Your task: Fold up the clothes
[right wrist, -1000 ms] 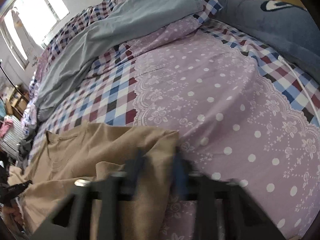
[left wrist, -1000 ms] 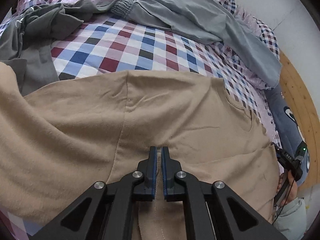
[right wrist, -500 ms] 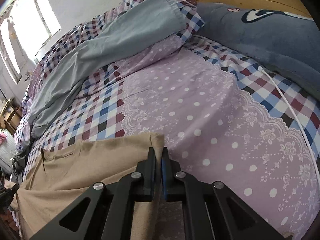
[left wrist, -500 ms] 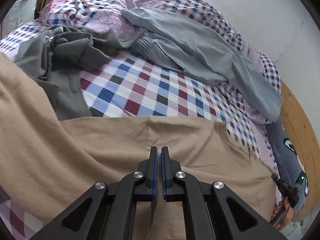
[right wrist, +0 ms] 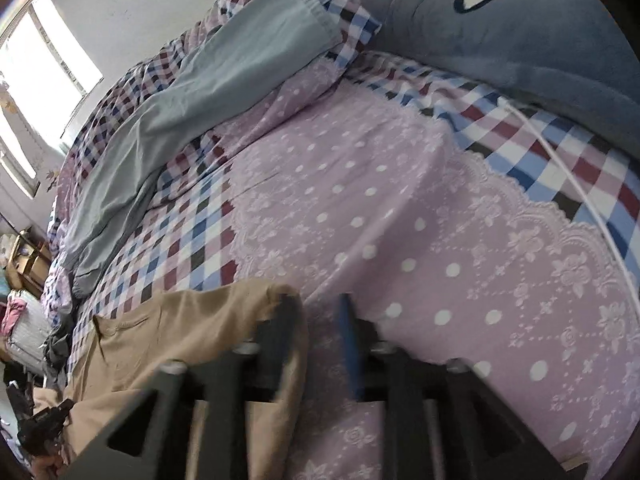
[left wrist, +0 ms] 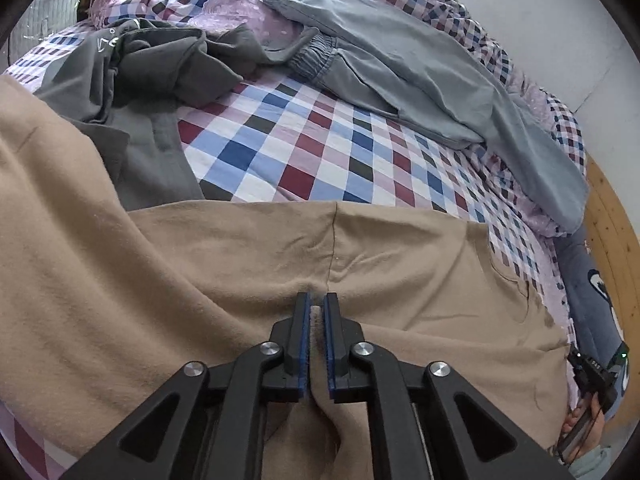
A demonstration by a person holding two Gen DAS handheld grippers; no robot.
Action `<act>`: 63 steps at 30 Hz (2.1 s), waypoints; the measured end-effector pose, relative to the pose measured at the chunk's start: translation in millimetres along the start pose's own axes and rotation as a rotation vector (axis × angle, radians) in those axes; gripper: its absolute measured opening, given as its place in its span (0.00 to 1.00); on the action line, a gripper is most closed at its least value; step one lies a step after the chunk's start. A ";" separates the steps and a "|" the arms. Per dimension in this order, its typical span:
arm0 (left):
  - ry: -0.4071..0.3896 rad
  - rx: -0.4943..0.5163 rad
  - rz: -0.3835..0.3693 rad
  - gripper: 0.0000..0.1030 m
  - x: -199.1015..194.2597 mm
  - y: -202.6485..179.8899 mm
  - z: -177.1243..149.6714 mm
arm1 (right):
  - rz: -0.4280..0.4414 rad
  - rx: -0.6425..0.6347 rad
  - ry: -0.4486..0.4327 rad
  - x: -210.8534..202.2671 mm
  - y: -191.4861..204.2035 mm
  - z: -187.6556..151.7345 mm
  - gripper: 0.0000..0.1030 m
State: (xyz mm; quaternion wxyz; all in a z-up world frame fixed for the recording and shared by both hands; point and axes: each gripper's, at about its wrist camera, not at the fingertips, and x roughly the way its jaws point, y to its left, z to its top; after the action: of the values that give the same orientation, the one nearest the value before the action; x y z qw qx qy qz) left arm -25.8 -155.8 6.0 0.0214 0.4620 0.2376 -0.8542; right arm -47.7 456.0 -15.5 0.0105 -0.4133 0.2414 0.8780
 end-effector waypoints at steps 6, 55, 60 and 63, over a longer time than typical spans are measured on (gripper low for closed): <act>-0.012 -0.016 -0.060 0.59 -25.5 2.1 2.8 | -0.012 0.012 -0.006 -3.2 2.1 -3.9 0.41; 0.101 -0.072 -0.106 0.04 -44.2 6.5 -58.5 | -0.072 -0.319 0.137 -108.6 33.5 -145.5 0.07; 0.106 -0.071 -0.094 0.06 -44.0 8.8 -59.4 | -0.077 -0.242 0.104 -121.2 21.3 -141.9 0.16; 0.107 -0.059 -0.088 0.10 -46.0 8.3 -60.1 | -0.101 -0.203 0.042 -136.5 15.9 -137.9 0.17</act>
State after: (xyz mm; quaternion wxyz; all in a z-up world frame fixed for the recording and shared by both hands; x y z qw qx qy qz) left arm 49.5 -146.0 11.9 -0.0150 0.4952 0.2835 -0.8211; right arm 138.1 407.0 16.0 0.0080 -0.4421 0.1301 0.8875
